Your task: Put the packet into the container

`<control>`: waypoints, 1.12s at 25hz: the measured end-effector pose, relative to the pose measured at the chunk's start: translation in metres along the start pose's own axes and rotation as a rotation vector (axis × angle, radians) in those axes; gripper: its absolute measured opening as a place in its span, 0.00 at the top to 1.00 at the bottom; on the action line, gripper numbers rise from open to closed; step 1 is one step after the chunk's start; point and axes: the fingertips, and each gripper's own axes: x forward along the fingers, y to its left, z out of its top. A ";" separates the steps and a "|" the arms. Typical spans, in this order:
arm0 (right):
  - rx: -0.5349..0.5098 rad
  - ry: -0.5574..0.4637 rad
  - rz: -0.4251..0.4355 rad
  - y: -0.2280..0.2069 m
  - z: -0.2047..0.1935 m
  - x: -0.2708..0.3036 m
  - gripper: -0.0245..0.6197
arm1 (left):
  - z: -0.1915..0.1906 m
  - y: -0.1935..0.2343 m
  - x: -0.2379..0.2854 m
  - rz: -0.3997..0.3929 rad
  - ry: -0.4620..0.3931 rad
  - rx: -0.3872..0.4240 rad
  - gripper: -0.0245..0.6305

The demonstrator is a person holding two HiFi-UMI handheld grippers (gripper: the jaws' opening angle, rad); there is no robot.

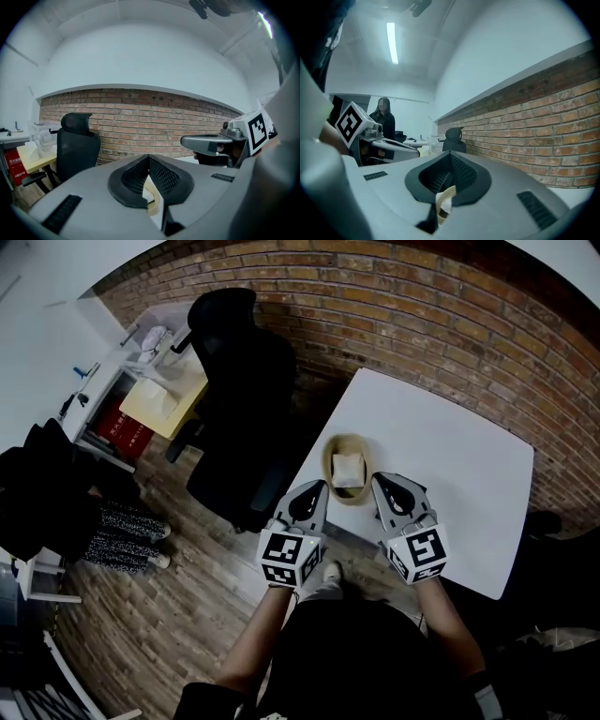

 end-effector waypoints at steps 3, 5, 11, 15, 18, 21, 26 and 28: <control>-0.007 -0.013 0.000 0.002 0.003 -0.005 0.95 | 0.004 -0.002 -0.002 0.011 -0.018 0.006 0.95; -0.016 -0.019 0.004 0.003 0.006 -0.007 0.95 | 0.006 -0.004 -0.002 0.013 -0.034 0.008 0.95; -0.033 -0.022 0.026 0.002 0.006 -0.011 0.95 | 0.008 -0.012 0.003 0.003 -0.043 0.014 0.95; -0.039 -0.005 0.022 0.003 0.005 -0.012 0.95 | 0.007 -0.014 0.004 -0.002 -0.041 0.016 0.95; -0.038 0.003 0.021 0.002 0.003 -0.012 0.95 | 0.006 -0.016 0.005 -0.006 -0.041 0.023 0.95; -0.043 -0.002 0.031 0.003 0.003 -0.012 0.95 | 0.007 -0.016 0.005 -0.005 -0.041 0.025 0.95; -0.048 -0.002 0.039 0.005 0.003 -0.010 0.95 | 0.009 -0.015 0.004 -0.002 -0.049 -0.002 0.95; -0.054 -0.004 0.046 0.006 0.003 -0.009 0.95 | 0.009 -0.015 0.005 -0.002 -0.046 0.000 0.95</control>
